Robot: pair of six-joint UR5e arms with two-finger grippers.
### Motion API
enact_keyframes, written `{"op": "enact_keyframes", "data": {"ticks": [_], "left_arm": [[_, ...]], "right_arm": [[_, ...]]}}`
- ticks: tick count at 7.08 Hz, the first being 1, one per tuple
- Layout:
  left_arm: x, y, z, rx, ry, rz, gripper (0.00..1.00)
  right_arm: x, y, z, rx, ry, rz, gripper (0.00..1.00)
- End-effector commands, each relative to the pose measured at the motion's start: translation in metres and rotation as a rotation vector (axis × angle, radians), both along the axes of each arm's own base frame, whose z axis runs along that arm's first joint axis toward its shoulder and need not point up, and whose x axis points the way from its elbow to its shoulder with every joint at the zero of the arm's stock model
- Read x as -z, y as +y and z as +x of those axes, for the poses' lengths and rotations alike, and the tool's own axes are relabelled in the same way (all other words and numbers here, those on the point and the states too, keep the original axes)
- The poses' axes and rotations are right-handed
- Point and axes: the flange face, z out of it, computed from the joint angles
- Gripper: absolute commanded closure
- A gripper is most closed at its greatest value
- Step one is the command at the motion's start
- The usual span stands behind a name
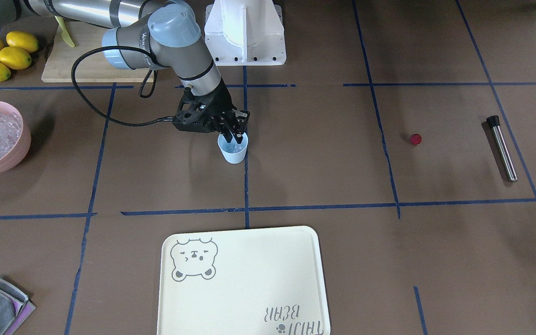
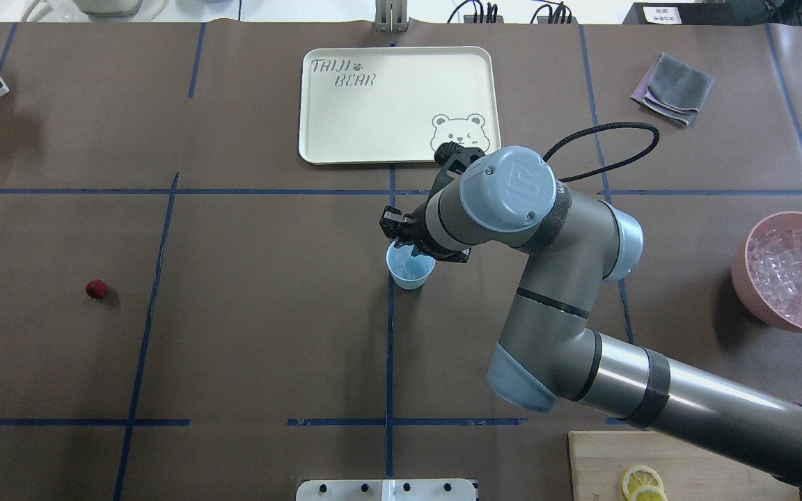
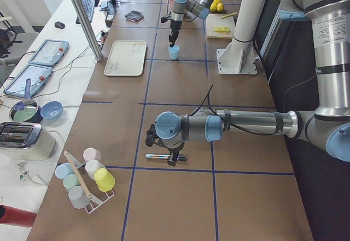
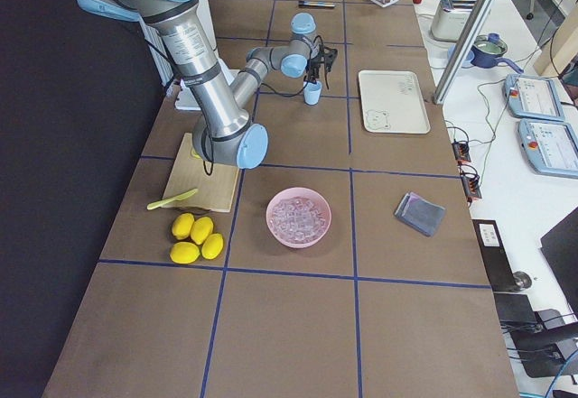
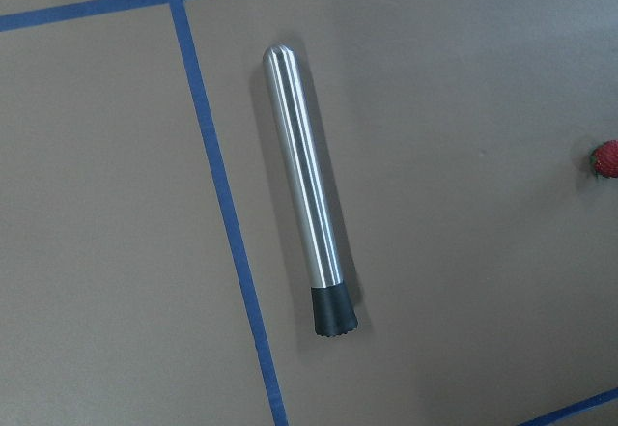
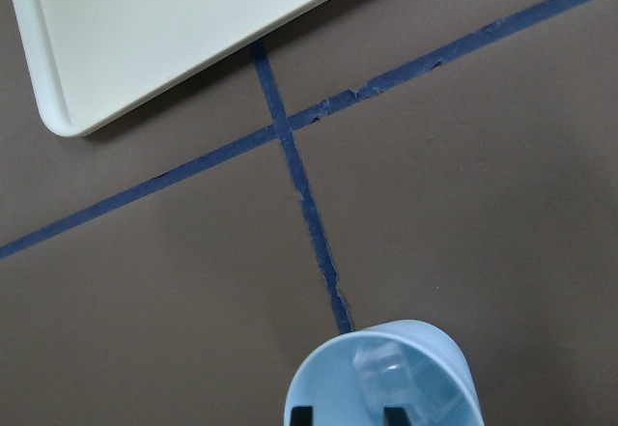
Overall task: Mash ice and strawberries in cup
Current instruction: 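Carry the ice cube to the blue cup and release it inside, then raise the right gripper away from the cup back above the bowl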
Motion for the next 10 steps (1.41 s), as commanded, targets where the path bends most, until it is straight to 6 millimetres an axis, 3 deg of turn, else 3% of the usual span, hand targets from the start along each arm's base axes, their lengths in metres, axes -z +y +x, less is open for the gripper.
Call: {"op": "enact_keyframes", "data": {"ticks": [1,2,3,5,6,8,9,10], "left_arm": [[0.004,-0.004,0.001,0.002,0.003,0.059,0.00],[0.004,-0.007,0.001,0.007,0.002,0.105,0.00],[0.008,-0.012,0.012,-0.017,0.007,0.145,0.00],[0.022,-0.019,0.069,-0.028,0.007,0.085,0.00],[0.032,-0.020,0.101,0.001,0.003,0.042,0.00],[0.076,-0.036,0.184,0.083,-0.050,-0.035,0.00],[0.095,-0.040,0.226,0.118,-0.090,-0.032,0.00],[0.114,-0.038,0.263,0.158,-0.124,-0.033,0.00]], "right_arm": [[0.001,0.005,0.009,0.006,-0.012,0.002,0.00],[-0.009,0.009,0.053,0.020,-0.037,-0.012,0.00],[-0.032,-0.004,0.126,0.034,-0.064,-0.061,0.00],[-0.106,-0.028,0.271,0.128,-0.050,-0.015,0.00],[-0.142,-0.036,0.327,0.163,-0.035,0.041,0.00],[-0.217,-0.033,0.395,0.206,0.062,0.152,0.00],[-0.231,-0.039,0.414,0.235,0.111,0.169,0.00],[-0.234,-0.042,0.420,0.260,0.137,0.179,0.00]]}}
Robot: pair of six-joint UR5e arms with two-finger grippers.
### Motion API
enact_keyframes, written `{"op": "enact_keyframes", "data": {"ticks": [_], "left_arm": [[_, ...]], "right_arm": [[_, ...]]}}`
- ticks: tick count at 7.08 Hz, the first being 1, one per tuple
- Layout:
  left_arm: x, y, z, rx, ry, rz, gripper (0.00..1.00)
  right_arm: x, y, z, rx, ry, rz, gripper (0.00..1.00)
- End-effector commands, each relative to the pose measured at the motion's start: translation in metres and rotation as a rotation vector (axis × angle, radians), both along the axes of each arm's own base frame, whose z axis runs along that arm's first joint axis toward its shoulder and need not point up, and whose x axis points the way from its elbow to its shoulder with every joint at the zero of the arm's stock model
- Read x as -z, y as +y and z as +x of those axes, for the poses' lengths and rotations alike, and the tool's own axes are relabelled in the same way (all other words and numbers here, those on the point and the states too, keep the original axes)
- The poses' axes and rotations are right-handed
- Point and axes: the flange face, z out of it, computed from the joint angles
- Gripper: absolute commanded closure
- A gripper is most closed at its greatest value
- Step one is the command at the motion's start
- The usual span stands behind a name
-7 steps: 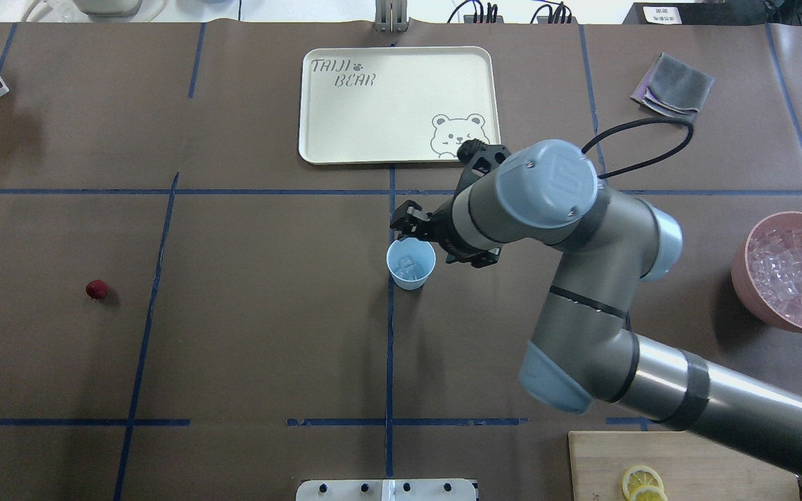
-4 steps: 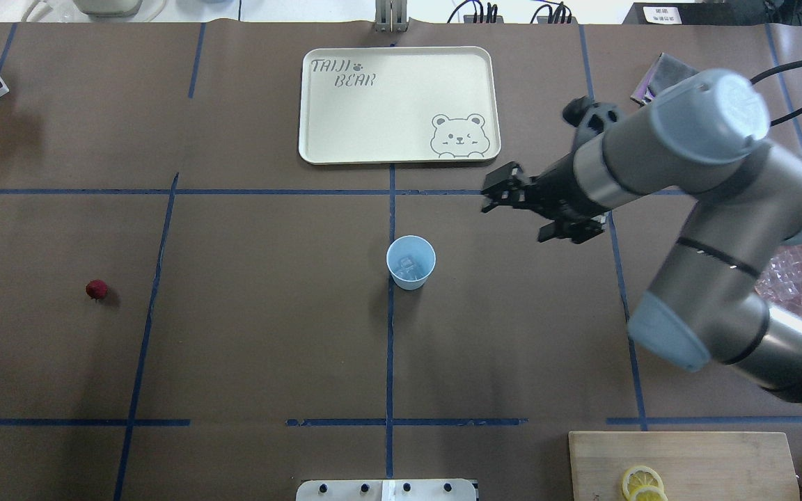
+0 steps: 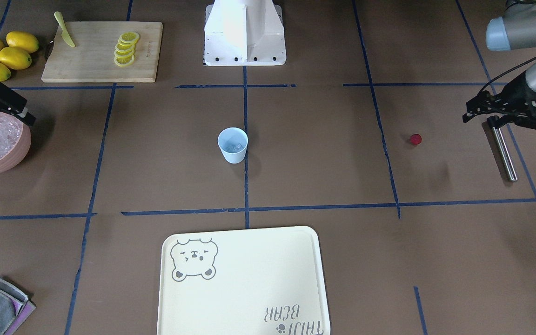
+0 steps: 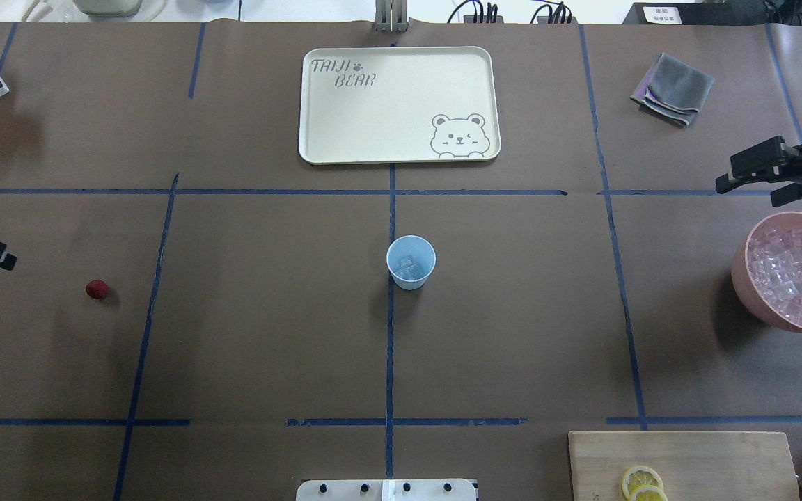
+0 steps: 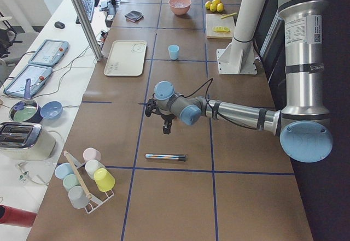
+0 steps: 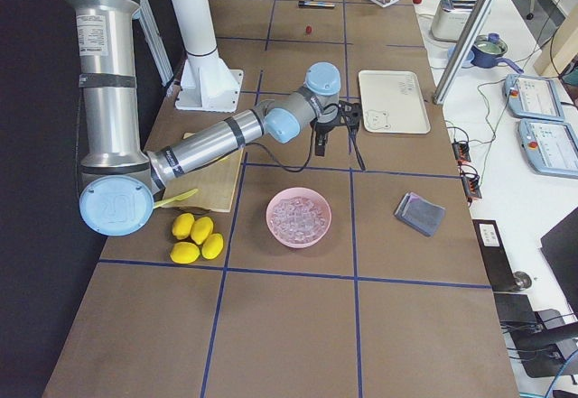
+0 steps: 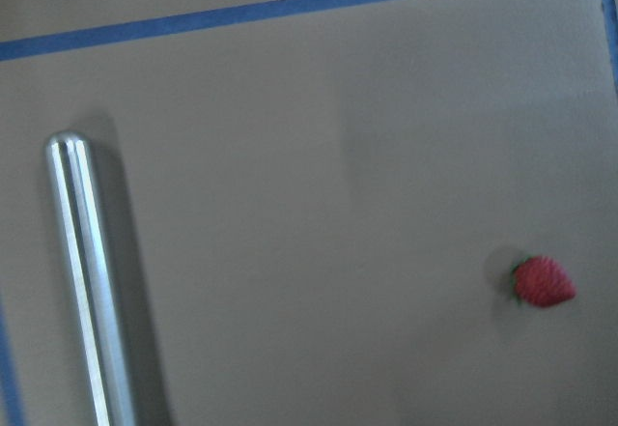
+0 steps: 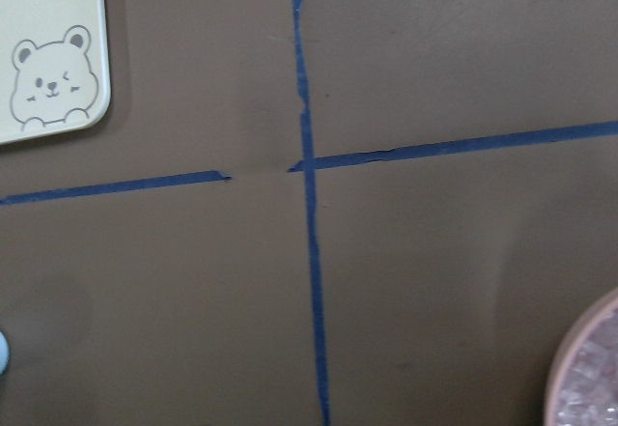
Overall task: Mash ice and strawberries in cup
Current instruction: 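Move the left gripper down over the red strawberry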
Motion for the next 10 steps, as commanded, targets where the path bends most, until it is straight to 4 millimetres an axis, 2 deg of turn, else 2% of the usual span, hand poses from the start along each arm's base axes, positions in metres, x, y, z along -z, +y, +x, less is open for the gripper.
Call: {"op": "enact_keyframes", "data": {"ticks": [1,2,5,8,10], "left_arm": [[0.030,0.013,0.082,0.070,-0.080,0.008,0.00],[0.041,0.015,0.103,0.079,-0.079,0.007,0.00],[0.033,0.034,0.143,0.072,-0.123,0.002,0.00],[0.027,0.035,0.147,0.069,-0.139,0.006,0.00],[0.030,0.033,0.148,0.072,-0.134,0.012,0.01]], "right_arm": [[-0.013,-0.003,0.015,0.041,0.048,0.037,0.00],[-0.013,-0.002,0.012,0.046,0.051,0.040,0.00],[-0.013,-0.002,0.010,0.049,0.053,0.041,0.00],[-0.015,-0.002,0.011,0.047,0.055,0.038,0.00],[-0.014,-0.002,0.010,0.049,0.055,0.040,0.00]]}}
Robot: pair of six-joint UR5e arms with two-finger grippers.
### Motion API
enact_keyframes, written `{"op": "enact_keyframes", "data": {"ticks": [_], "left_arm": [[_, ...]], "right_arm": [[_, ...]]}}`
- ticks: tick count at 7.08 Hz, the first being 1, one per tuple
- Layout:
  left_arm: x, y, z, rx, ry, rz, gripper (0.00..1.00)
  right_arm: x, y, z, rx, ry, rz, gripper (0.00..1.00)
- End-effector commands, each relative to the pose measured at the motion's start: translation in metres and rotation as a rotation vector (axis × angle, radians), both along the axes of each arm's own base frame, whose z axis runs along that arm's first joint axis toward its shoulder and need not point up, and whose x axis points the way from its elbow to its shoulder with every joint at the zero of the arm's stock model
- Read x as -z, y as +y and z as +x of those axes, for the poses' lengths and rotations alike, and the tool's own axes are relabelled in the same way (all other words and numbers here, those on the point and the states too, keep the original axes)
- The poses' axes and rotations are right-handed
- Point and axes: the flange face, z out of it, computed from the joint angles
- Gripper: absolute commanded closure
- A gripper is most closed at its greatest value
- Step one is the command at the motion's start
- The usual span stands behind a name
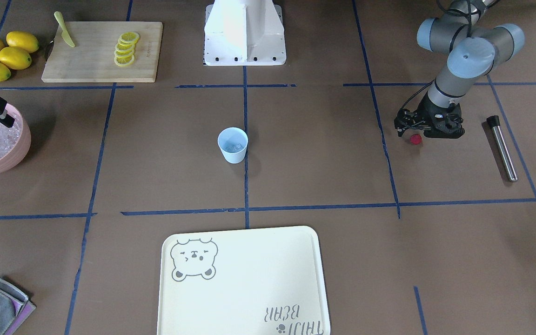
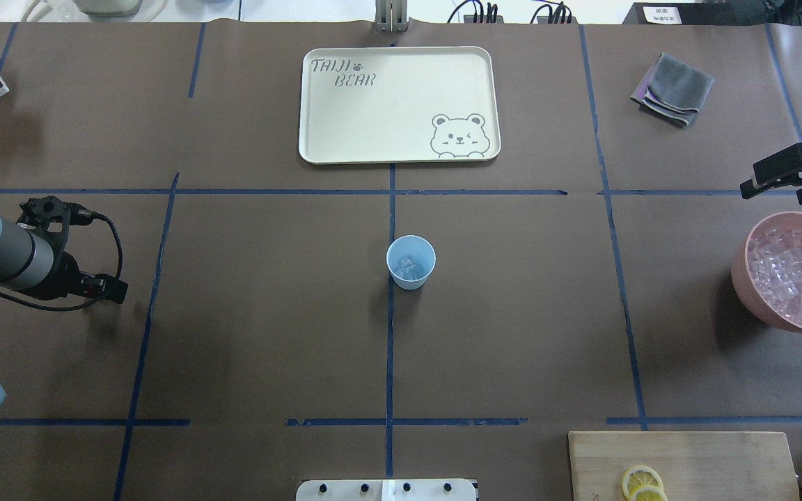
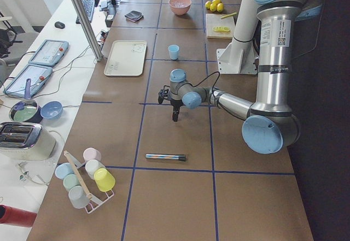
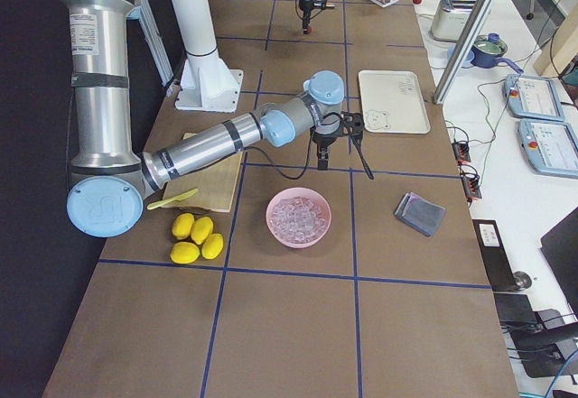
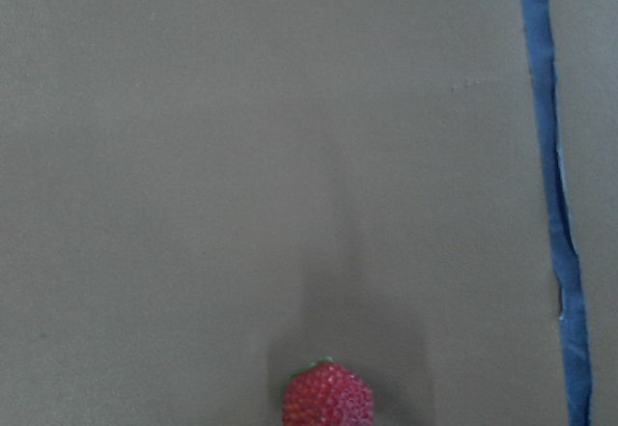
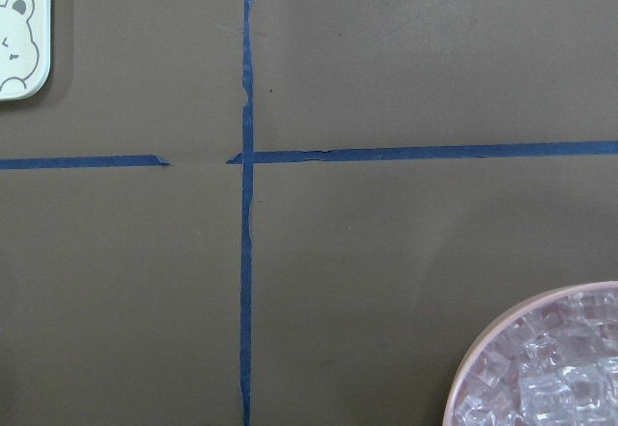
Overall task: Mash ice and strawberries in cup
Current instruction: 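Move the left gripper down over the red strawberry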
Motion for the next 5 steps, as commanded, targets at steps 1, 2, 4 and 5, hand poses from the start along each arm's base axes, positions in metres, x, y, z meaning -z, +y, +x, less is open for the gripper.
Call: {"op": "enact_keyframes", "data": {"ticks": [1,2,4,5], "left_arm": [[0.0019,-0.0022,0.0019,0.001,0.002,0.004,0.01],[0.0018,-0.0030,0.0016,0.006,-0.001,0.010,0.01],[-0.0018,-0.0053,0.0009,0.021,-0.017,0.021,0.01],[-0.0042,-0.0056,0.0013,0.021,-0.017,0.020,0.01]], "right_arm": [[0.0013,0.0003,0.0006,-0.001,-0.001,0.002,0.00],[0.0014,0.0004,0.0005,0.000,-0.002,0.002,0.00],[-0.0002,0.0017,0.0011,-0.001,0.000,0.000,0.00],[-0.0002,0.0017,0.0011,-0.001,0.000,0.000,0.00]]}}
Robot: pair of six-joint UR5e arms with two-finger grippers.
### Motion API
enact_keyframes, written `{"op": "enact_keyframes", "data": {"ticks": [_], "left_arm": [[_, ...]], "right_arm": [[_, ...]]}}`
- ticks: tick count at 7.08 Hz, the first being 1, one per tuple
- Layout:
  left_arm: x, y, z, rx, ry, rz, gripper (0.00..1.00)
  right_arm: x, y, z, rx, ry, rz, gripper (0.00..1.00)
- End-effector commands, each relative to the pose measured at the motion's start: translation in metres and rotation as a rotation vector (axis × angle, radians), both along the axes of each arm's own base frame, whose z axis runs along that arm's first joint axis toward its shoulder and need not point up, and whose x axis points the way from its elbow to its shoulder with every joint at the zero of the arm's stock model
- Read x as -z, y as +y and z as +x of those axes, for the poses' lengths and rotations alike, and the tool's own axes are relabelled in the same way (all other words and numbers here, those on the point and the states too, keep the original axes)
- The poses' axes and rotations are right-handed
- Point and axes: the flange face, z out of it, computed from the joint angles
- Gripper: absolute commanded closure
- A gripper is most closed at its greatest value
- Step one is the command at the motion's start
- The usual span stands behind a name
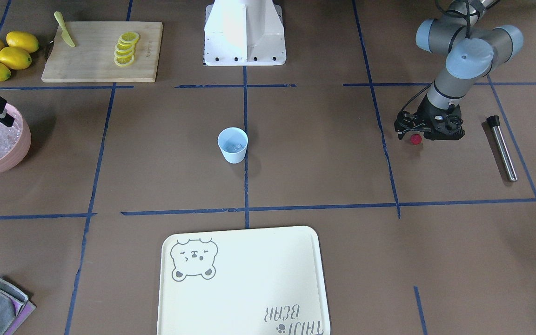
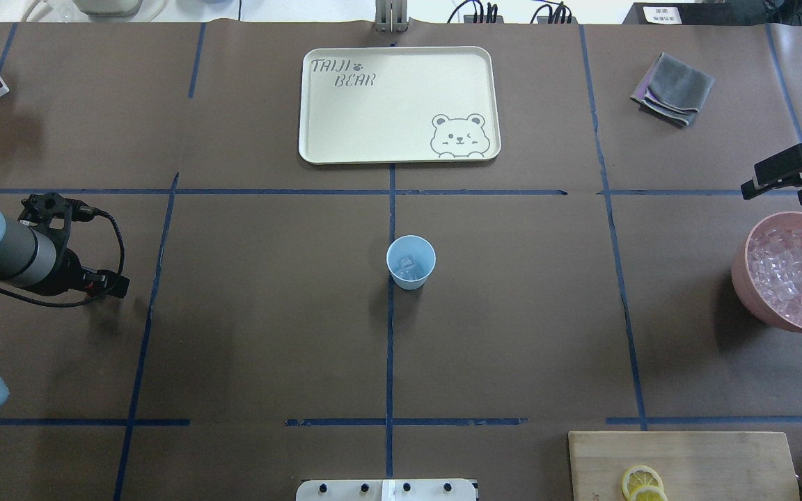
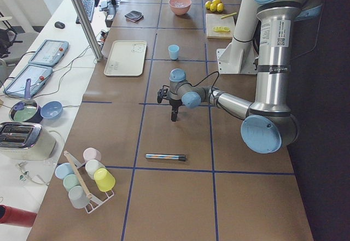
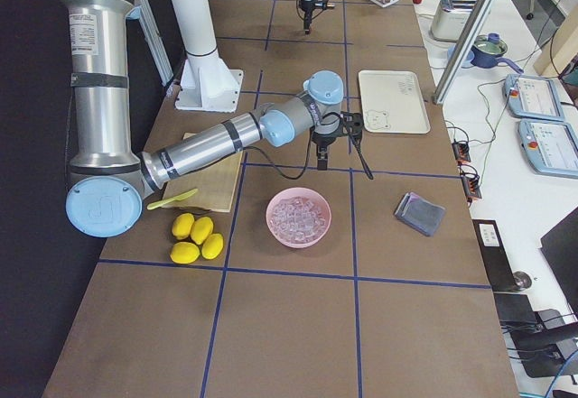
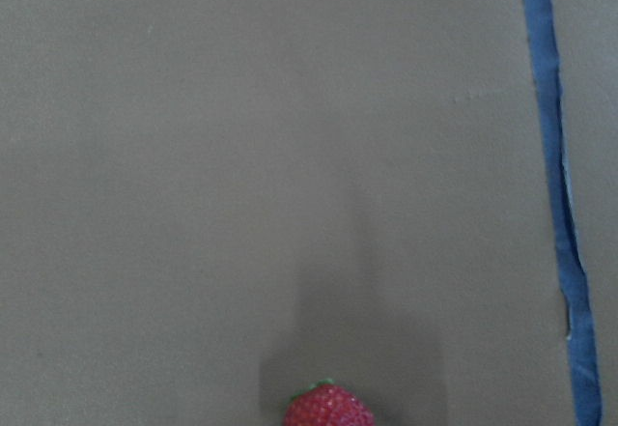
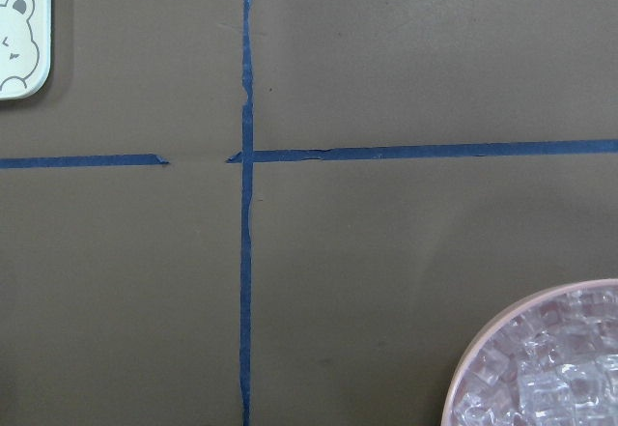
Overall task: Mash ice and strawberries in cup
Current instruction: 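Close the left gripper on the red strawberry and lift it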
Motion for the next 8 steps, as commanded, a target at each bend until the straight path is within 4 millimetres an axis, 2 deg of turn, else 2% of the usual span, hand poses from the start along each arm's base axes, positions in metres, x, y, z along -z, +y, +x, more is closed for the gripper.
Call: {"op": "enact_keyframes", "data": {"ticks": [1,3,4,5,6,7,8], "left_arm": [[-0.004,0.000,0.001,0.002,-0.005,0.000,0.02],[-0.004,-0.001,0.000,0.002,-0.004,0.000,0.10],[-0.004,-0.001,0.000,0.003,-0.004,-0.001,0.32],[-0.005,0.000,0.000,0.003,-0.006,-0.003,0.59],[-0.004,0.000,0.000,0.003,-0.005,-0.002,0.82],[0.001,0.000,0.000,0.003,0.003,0.004,0.97],[0.019,-0.001,0.001,0.004,0.032,0.022,1.00]], "right_arm": [[-0.001,0.000,0.000,0.000,0.001,-0.002,0.00],[-0.002,0.001,0.000,0.001,0.000,-0.004,0.00],[-0.002,0.000,0.000,0.001,0.000,-0.004,0.00],[-0.002,0.001,0.000,0.001,0.000,-0.004,0.00],[-0.002,0.001,0.000,0.001,0.000,-0.004,0.00],[-0.002,0.000,0.000,0.001,0.000,-0.004,0.00],[-0.001,0.000,0.000,0.001,0.000,-0.002,0.00]]}}
